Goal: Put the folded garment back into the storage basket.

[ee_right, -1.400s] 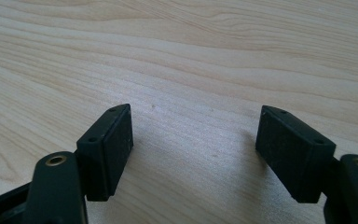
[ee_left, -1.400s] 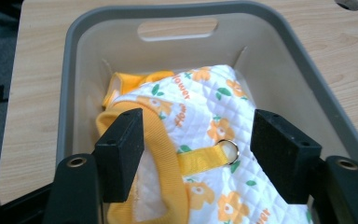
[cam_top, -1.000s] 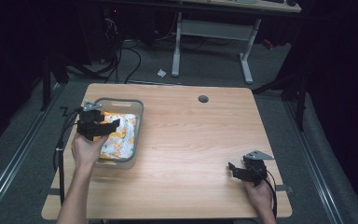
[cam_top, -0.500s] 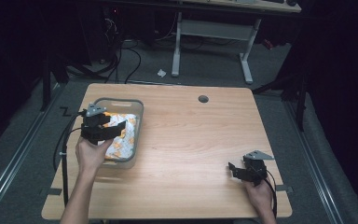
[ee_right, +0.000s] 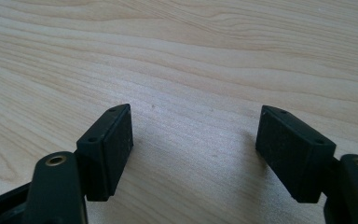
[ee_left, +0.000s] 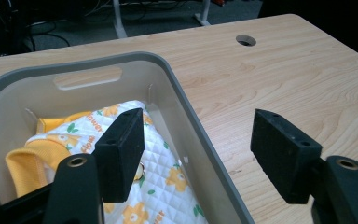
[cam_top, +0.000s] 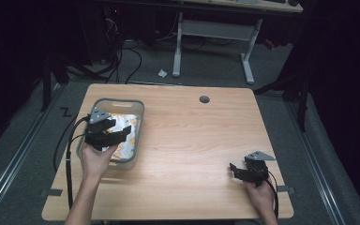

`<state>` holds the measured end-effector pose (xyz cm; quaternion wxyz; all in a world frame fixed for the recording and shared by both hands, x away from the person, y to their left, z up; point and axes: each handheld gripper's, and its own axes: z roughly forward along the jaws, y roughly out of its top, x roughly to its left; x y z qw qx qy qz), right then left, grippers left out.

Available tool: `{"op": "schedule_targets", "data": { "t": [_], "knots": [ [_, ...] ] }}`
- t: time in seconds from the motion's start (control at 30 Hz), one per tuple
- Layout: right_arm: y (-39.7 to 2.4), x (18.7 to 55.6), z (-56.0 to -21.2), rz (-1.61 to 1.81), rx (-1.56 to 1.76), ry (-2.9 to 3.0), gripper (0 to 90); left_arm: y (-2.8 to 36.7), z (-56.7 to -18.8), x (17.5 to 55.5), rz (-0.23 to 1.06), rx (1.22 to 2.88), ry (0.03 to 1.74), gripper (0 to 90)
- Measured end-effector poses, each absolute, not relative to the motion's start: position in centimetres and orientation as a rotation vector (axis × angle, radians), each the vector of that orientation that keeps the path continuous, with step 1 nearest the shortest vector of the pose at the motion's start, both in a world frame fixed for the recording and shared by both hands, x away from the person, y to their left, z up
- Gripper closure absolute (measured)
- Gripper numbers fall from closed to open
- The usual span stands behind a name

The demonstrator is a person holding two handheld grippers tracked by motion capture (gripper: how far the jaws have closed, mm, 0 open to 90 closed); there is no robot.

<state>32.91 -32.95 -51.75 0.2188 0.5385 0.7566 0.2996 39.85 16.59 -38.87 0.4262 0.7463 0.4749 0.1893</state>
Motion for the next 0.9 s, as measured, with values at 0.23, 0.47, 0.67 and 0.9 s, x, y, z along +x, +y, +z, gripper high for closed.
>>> {"op": "schedule_targets", "data": {
  "t": [0.23,0.47,0.67,0.9],
  "knots": [
    [-32.9,32.9,-51.8,0.829,1.491,2.094,27.7,16.2,-38.8,39.4,0.458,1.845,1.184,35.2],
    [-32.9,32.9,-51.8,0.829,1.491,2.094,27.6,15.5,-38.8,38.6,0.443,1.846,1.154,35.1],
    [-32.9,32.9,-51.8,0.829,1.490,2.094,27.7,14.8,-38.7,38.1,0.433,1.854,1.127,35.1],
    [-32.9,32.9,-51.8,0.829,1.490,2.094,27.6,13.9,-39.0,37.7,0.448,1.873,1.115,35.0]
  ]
}}
